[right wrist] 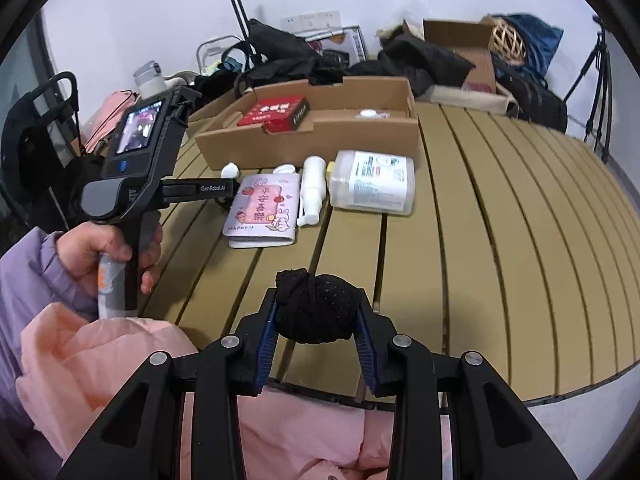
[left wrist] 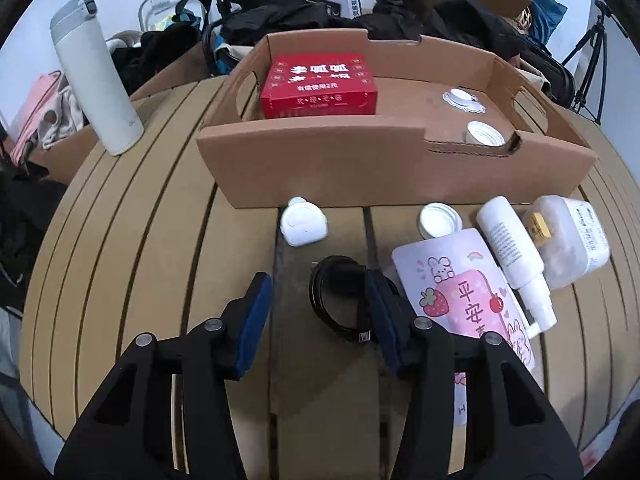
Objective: Organize objects
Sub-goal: 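Grasp the black cable with the left gripper while the right holds the black cloth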
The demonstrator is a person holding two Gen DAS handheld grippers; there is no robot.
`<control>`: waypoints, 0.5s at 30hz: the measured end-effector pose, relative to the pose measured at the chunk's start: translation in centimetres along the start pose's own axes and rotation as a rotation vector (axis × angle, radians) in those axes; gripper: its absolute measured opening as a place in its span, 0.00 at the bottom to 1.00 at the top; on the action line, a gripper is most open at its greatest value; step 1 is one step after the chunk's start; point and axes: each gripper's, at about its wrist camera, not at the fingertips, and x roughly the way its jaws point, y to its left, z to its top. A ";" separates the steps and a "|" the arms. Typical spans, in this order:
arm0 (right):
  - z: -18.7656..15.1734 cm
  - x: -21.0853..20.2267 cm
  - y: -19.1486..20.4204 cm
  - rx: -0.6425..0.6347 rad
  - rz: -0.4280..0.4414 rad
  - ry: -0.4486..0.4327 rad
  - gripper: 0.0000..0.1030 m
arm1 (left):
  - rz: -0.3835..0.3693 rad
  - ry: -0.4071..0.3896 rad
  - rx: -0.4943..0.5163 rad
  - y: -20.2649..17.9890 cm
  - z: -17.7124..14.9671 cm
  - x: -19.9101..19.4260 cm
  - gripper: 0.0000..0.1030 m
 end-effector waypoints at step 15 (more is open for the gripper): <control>-0.5 -3.3 0.7 0.001 -0.004 -0.059 0.37 | -0.111 0.004 -0.007 1.2 -4.2 -2.5 0.01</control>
